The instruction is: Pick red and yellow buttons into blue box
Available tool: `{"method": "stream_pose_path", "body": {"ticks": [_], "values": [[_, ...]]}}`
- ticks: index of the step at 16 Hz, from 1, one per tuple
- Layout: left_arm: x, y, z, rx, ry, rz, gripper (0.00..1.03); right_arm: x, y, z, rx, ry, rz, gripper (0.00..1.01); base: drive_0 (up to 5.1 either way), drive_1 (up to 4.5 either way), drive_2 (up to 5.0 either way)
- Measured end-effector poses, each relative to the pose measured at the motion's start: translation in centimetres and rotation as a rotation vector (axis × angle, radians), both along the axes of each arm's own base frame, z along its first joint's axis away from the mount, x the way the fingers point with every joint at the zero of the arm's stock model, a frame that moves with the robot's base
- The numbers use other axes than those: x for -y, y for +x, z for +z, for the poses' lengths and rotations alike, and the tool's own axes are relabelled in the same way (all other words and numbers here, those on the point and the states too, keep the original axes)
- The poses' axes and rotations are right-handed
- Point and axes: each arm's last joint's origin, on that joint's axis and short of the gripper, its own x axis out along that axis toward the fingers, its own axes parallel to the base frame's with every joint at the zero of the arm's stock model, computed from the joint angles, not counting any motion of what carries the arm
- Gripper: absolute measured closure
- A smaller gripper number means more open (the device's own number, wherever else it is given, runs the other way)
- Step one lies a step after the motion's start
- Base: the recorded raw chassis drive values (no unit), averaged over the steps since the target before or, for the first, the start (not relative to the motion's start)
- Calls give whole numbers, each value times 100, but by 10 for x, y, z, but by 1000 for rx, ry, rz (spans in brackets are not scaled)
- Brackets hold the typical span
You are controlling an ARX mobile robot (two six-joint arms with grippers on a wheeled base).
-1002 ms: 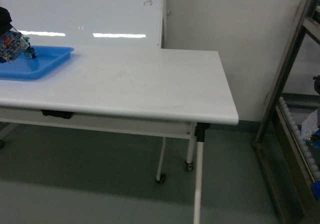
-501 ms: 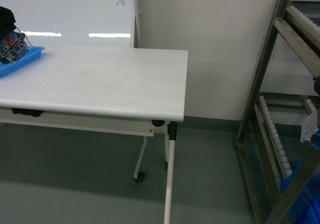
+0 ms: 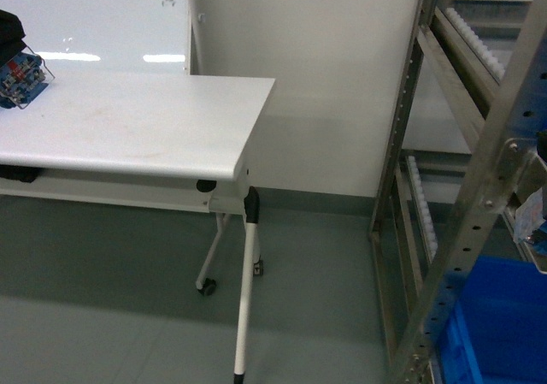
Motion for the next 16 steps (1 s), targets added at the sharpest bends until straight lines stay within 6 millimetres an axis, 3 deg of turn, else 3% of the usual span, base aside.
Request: {"method": "stream_pose_path", "body": {"ticks": [12,16], "values": [[0,0,0,0,1,3,79,0,0,0,0,1,2,69,470,-387,-62],[0,0,0,-1,0,2,79,0,0,0,-2,0,3,69,445,-214,-214]]}}
